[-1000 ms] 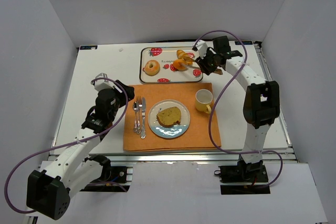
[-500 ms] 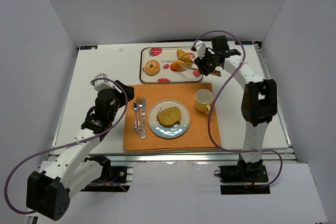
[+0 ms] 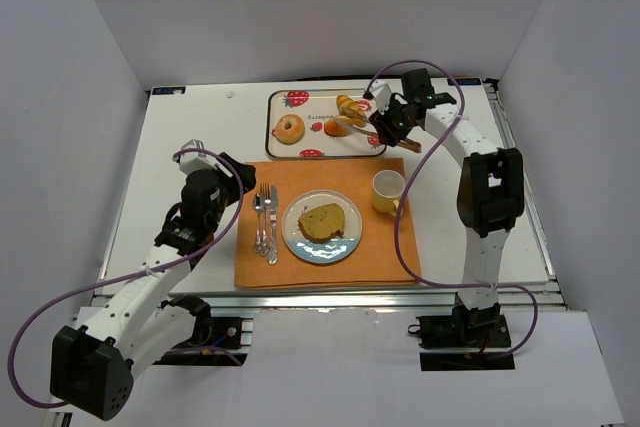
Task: Place the bread
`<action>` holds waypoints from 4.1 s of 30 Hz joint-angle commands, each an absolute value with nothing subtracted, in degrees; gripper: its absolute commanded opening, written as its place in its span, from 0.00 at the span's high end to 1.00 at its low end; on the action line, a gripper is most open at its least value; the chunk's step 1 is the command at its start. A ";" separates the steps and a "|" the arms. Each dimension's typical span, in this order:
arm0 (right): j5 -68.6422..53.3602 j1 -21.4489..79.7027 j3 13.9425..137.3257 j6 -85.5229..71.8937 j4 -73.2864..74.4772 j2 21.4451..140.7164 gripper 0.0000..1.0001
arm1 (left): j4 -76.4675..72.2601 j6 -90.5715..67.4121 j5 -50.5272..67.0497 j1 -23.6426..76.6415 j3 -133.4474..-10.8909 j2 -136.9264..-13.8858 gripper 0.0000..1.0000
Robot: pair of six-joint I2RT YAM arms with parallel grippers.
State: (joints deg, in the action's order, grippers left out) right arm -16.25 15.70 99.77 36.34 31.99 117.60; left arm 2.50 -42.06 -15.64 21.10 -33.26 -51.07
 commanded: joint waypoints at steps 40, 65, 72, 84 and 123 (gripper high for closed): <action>-15.82 14.06 98.35 38.50 30.67 113.38 0.51 | 1.76 -42.45 -15.29 20.74 -33.13 -50.36 0.24; -18.28 14.06 105.20 42.19 37.97 118.74 0.64 | 1.76 -42.36 -15.38 20.74 -33.75 -50.71 0.24; -18.28 14.06 104.94 42.10 38.85 118.39 0.78 | 1.67 -42.54 -15.29 20.74 -33.66 -50.62 0.24; -20.39 13.10 101.08 40.25 34.72 112.51 0.93 | 1.85 -42.36 -15.56 20.74 -33.58 -50.27 0.24; -39.56 21.62 56.87 56.25 54.14 67.95 1.00 | 1.58 -44.12 -15.65 20.74 -31.55 -47.29 0.24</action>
State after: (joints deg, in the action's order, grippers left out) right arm -37.98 21.32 58.50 51.88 52.80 70.98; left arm 2.07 -43.27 -15.64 21.10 -32.27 -49.06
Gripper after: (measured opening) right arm 0.251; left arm 0.761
